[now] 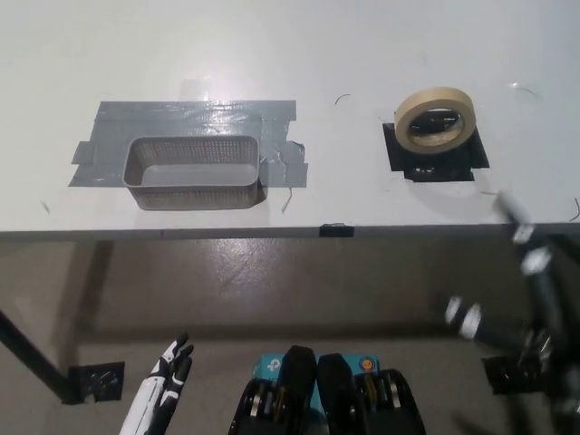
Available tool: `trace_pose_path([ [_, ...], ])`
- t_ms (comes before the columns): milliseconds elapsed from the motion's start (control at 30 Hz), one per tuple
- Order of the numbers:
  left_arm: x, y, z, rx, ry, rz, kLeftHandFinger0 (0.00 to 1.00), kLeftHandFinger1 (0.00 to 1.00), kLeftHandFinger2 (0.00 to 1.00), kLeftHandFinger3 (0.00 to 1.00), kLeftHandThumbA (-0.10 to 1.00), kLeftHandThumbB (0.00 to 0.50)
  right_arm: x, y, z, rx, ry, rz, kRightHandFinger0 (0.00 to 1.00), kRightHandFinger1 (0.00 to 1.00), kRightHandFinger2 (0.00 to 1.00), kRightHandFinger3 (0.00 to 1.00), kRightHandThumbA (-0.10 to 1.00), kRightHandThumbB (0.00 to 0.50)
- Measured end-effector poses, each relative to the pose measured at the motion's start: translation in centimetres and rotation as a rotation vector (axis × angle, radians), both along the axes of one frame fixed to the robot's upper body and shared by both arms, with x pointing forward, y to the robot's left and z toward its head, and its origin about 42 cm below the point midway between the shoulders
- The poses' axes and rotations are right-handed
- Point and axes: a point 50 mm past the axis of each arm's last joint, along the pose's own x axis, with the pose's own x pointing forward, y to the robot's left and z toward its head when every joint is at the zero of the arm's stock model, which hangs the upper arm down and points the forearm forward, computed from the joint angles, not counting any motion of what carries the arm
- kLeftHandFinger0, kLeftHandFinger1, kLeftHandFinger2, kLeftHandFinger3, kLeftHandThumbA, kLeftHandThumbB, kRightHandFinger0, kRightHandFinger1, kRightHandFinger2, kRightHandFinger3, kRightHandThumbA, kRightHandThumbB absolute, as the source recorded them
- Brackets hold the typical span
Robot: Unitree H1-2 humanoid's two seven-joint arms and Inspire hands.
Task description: The robot picks the tape placed on the black area with right hand and places it in the small grey container.
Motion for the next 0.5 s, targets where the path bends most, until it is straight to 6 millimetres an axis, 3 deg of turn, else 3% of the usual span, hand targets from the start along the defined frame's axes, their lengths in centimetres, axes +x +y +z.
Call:
trace_pose_path([
  [133, 0.0, -0.1, 0.0, -0.003, -0.002, 0.001, 1.0, 1.0, 1.0, 1.0, 1.0, 0.085, 3.5, -0.8, 5.8, -0.118, -0.122, -0.035, 1.0, 1.0, 1.0, 1.0, 0.77, 0.276],
  [267, 0.0, -0.2, 0.1, -0.006, -0.006, 0.0, 1.0, 1.0, 1.0, 1.0, 1.0, 0.078, 8.0, -1.4, 10.0, -0.208, -0.13, -0.09, 1.0, 1.0, 1.0, 1.0, 0.76, 0.335],
  [367, 0.1, -0.2, 0.2, -0.005, -0.011, 0.0, 1.0, 1.0, 1.0, 1.0, 1.0, 0.069, 11.1, -1.5, 11.5, -0.278, -0.084, -0.125, 1.0, 1.0, 1.0, 1.0, 0.82, 0.373],
  [500, 0.1, -0.3, 0.2, -0.006, -0.012, -0.001, 1.0, 1.0, 1.0, 1.0, 1.0, 0.069, 15.3, -1.1, 11.2, -0.396, 0.025, -0.147, 1.0, 1.0, 1.0, 1.0, 0.85, 0.413],
])
